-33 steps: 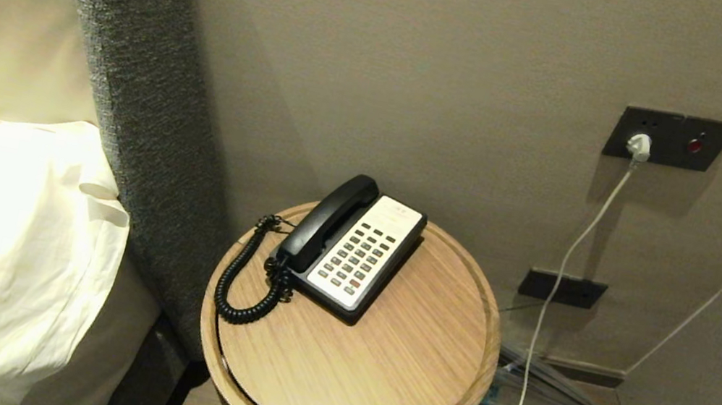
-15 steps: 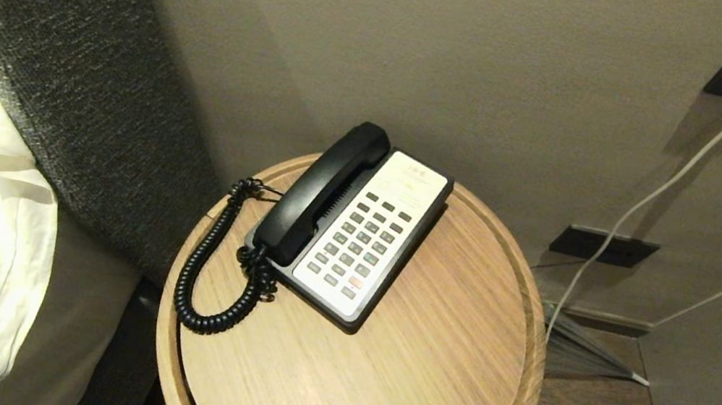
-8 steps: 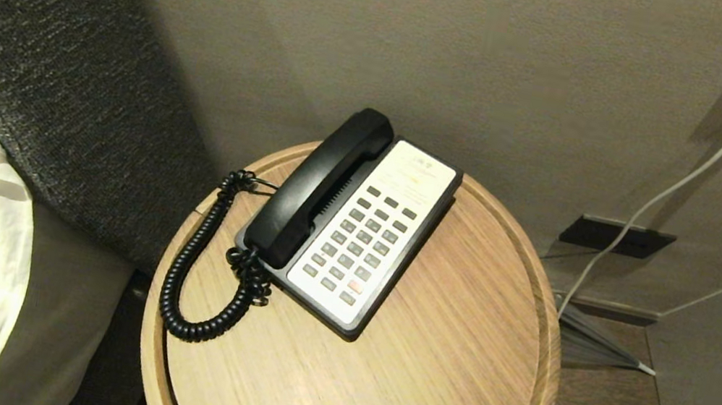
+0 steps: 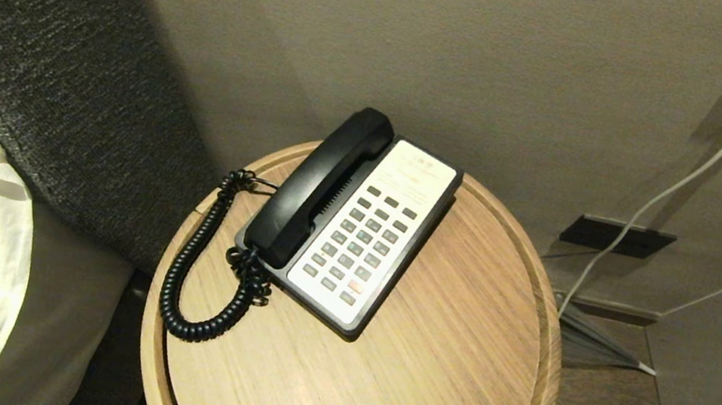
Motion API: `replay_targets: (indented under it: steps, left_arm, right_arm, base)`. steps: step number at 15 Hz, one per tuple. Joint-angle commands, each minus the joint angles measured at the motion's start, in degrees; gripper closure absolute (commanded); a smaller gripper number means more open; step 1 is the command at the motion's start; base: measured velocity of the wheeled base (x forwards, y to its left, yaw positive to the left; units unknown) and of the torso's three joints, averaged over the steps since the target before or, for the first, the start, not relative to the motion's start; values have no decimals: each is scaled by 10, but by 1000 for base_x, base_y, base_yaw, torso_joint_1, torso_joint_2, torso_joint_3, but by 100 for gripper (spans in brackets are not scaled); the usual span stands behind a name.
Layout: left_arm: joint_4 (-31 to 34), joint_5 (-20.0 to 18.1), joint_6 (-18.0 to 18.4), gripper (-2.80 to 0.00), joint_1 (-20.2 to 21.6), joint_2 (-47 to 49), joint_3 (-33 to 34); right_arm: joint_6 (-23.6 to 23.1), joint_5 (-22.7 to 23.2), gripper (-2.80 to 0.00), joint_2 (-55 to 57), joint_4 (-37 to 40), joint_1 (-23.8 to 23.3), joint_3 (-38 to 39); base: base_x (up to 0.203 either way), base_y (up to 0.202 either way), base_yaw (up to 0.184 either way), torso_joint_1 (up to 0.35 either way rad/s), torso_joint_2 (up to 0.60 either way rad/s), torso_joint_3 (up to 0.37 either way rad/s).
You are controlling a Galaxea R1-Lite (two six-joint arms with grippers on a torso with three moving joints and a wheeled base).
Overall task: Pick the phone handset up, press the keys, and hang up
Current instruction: Pick up the desk phone handset
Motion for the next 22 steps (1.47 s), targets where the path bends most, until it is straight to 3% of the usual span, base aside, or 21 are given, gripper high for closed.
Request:
replay_targets:
  steps: [1, 4, 6, 7, 9, 11, 14, 16, 20, 22]
  left_arm:
    - [34, -39, -9, 0, 0, 222, -161]
    - [66, -79, -10, 0, -16, 452, -360]
    - [108, -95, 9, 0, -52, 569, -475]
    - [138, -99, 22, -280, -80, 609, -512]
    - [177, -91, 41, -280, -171, 657, -549]
    - [197, -76, 55, -280, -229, 688, -563]
    - [208, -63, 113, -280, -255, 717, -570]
    - [206, -31, 149, -280, -261, 737, -570]
    - [207, 13, 159, -280, -307, 760, -605]
    - [210, 17, 157, -280, -328, 771, -627]
  right_arm:
    - [0, 0, 0, 0, 0, 0, 0]
    - [0, 0, 0, 0, 0, 0, 0]
    - [0, 0, 0, 0, 0, 0, 0]
    - [0, 0, 0, 0, 0, 0, 0]
    - [0, 0, 0, 0, 0, 0, 0]
    - [0, 0, 0, 0, 0, 0, 0]
    - [0, 0, 0, 0, 0, 0, 0]
    - [0, 0, 0, 0, 0, 0, 0]
    - [0, 0, 0, 0, 0, 0, 0]
    - [0, 0, 0, 0, 0, 0, 0]
  base:
    - [0, 0, 0, 0, 0, 0]
    - [0, 0, 0, 0, 0, 0]
    - [0, 0, 0, 0, 0, 0]
    - [0, 0, 0, 0, 0, 0]
    - [0, 0, 0, 0, 0, 0]
    - [0, 0, 0, 0, 0, 0]
    - [0, 0, 0, 0, 0, 0]
    - [0, 0, 0, 0, 0, 0]
    - [0, 0, 0, 0, 0, 0]
    - [0, 0, 0, 0, 0, 0]
